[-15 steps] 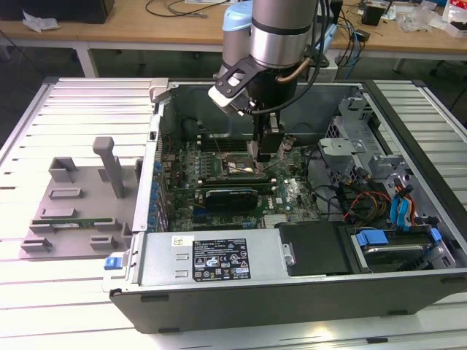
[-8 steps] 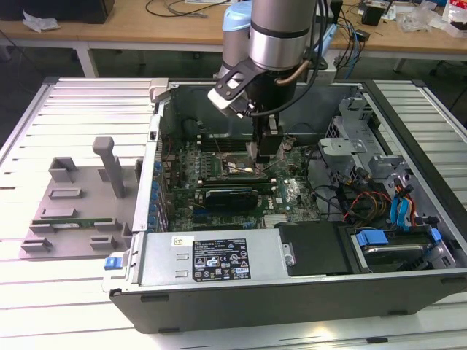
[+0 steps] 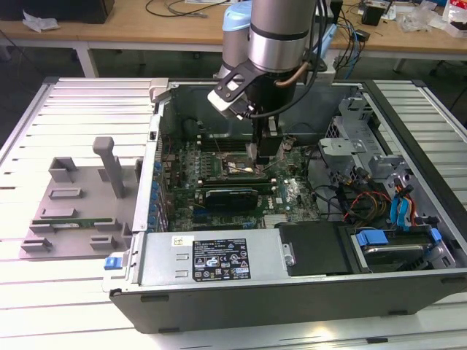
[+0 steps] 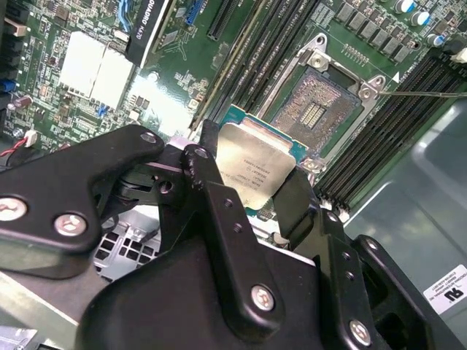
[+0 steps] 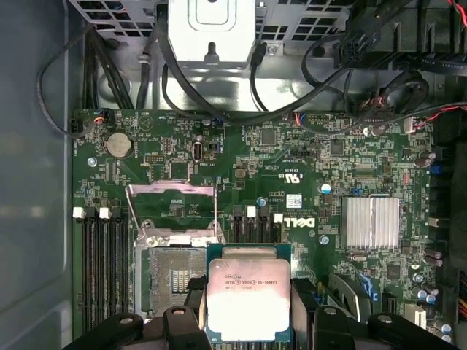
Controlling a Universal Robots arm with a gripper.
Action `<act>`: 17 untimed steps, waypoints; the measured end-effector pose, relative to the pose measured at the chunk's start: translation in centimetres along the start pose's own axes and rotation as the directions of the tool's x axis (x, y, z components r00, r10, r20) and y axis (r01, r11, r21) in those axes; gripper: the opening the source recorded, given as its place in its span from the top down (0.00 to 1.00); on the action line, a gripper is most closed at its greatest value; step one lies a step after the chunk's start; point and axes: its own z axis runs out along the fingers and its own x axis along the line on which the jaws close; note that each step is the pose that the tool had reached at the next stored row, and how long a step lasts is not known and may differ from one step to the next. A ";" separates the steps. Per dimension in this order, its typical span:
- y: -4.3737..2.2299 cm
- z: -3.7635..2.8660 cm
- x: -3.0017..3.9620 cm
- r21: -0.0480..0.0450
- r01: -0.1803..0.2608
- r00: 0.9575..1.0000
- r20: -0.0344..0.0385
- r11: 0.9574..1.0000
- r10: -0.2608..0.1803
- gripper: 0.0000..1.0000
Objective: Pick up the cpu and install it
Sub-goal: 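Place the cpu into insertion slot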
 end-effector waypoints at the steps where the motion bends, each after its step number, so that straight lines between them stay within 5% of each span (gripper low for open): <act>1: 0.00 0.05 0.00 0.000 0.000 1.000 0.000 1.000 0.000 0.45; 17: -0.01 0.76 0.02 0.000 0.000 1.000 0.000 1.000 0.000 0.45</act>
